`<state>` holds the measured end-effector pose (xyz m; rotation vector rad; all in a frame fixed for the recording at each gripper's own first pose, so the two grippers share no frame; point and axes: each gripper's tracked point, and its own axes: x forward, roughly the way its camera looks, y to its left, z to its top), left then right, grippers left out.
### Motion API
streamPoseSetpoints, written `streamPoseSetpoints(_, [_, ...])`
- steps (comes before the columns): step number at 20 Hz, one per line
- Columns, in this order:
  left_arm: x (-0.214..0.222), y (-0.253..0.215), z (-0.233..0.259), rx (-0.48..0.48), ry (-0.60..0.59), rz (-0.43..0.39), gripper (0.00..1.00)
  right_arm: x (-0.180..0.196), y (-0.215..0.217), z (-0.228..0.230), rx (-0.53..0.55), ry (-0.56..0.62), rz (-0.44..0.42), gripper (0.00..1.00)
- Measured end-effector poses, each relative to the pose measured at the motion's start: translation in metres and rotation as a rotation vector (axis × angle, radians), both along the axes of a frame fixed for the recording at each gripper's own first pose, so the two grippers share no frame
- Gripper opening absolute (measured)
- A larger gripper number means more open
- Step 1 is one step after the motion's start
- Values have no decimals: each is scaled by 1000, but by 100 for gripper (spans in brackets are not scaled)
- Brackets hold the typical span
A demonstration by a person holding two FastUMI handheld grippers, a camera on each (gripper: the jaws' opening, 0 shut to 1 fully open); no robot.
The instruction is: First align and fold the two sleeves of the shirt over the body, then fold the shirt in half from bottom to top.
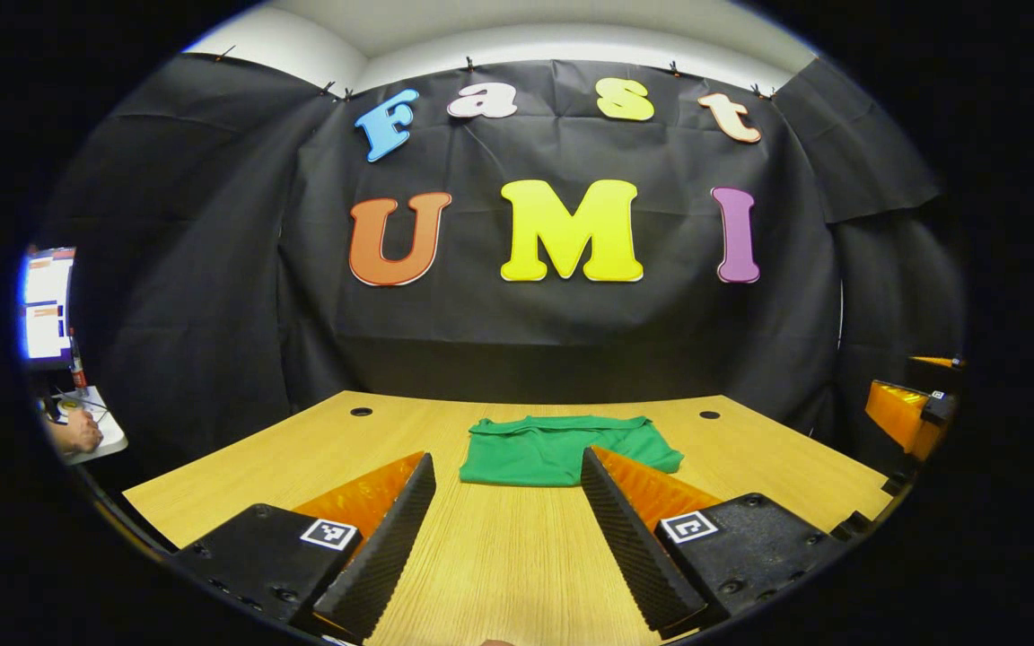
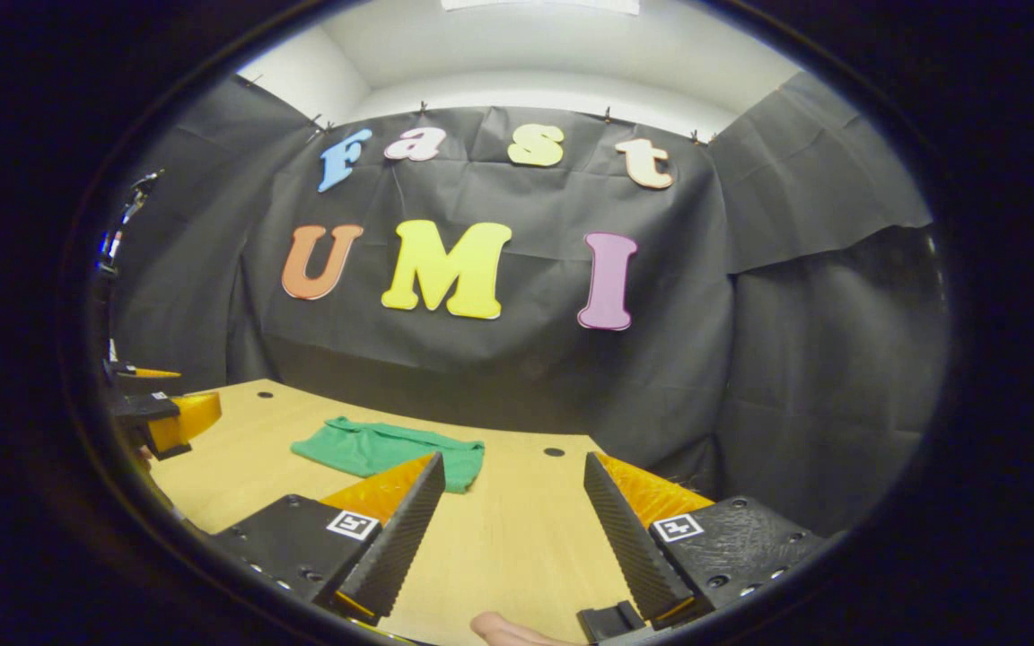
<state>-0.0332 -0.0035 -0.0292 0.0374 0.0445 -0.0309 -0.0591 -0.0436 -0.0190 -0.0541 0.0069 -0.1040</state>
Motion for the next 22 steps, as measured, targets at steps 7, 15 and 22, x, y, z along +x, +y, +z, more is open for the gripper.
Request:
streamPoseSetpoints(7, [5,-5,-12,28,27,9,100,2,1,-19,-6,43,20,95])
streamPoseSetpoints(15, [9,5,-8,12,-4,21,100,6,4,-20,37,30,59,97])
streamPoseSetpoints(22, [8,6,-9,7,-2,18,100,6,6,-22,43,33,73,95])
